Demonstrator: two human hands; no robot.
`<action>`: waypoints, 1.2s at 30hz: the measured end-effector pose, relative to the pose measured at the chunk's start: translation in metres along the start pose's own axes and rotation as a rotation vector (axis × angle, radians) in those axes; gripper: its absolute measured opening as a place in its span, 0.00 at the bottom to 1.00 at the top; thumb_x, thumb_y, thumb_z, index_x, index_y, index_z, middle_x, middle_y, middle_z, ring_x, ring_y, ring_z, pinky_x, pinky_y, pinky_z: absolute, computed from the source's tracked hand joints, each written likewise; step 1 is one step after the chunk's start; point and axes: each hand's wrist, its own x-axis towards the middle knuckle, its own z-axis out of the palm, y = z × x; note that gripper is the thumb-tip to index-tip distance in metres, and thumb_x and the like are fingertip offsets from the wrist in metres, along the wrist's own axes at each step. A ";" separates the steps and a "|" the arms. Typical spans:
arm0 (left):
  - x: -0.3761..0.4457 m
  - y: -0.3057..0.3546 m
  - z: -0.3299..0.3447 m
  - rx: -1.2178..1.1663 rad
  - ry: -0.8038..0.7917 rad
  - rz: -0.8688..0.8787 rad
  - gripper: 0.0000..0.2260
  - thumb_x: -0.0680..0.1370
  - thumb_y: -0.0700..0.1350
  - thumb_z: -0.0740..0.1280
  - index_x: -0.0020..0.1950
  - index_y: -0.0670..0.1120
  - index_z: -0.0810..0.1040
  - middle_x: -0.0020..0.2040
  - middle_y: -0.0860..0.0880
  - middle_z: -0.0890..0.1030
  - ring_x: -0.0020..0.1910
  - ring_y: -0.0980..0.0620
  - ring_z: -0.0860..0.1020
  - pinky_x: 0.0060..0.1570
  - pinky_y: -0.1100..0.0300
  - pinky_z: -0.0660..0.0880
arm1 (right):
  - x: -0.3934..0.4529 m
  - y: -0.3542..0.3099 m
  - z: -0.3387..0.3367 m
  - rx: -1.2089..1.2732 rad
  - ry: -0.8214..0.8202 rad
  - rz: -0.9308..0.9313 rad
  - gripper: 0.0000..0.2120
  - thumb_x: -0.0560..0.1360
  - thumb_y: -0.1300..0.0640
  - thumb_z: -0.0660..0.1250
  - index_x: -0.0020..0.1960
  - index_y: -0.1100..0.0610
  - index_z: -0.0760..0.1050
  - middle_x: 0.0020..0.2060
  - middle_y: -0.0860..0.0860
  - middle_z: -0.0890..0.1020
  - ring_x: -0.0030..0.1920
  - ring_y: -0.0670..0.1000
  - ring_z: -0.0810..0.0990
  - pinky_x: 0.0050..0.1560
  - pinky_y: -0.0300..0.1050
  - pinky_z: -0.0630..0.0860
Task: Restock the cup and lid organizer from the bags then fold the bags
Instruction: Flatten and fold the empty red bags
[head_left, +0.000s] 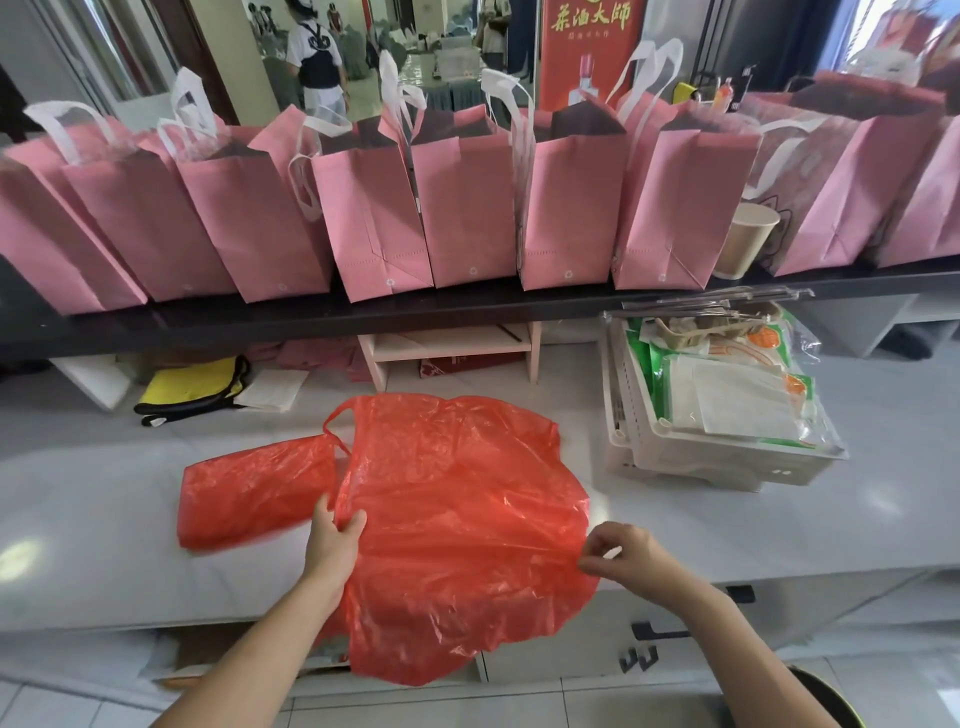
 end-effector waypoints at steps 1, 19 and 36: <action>0.004 -0.005 -0.001 -0.007 -0.014 -0.028 0.27 0.82 0.52 0.67 0.79 0.49 0.63 0.72 0.45 0.75 0.69 0.42 0.75 0.69 0.44 0.72 | 0.002 -0.008 -0.001 0.048 0.001 0.012 0.05 0.76 0.51 0.76 0.43 0.51 0.84 0.40 0.46 0.85 0.42 0.42 0.83 0.46 0.37 0.79; -0.002 0.025 -0.032 -0.425 -0.097 -0.058 0.11 0.79 0.40 0.72 0.60 0.48 0.77 0.55 0.45 0.83 0.51 0.46 0.83 0.58 0.44 0.79 | 0.052 -0.061 -0.007 0.710 0.399 0.180 0.13 0.82 0.58 0.69 0.63 0.49 0.71 0.49 0.59 0.86 0.46 0.57 0.87 0.50 0.56 0.84; 0.039 0.099 -0.058 0.803 0.033 0.762 0.13 0.72 0.48 0.80 0.54 0.49 0.84 0.47 0.54 0.77 0.52 0.47 0.77 0.48 0.53 0.72 | 0.068 -0.117 -0.073 -0.405 0.458 -0.004 0.11 0.74 0.60 0.71 0.54 0.51 0.85 0.48 0.50 0.72 0.56 0.56 0.74 0.52 0.48 0.72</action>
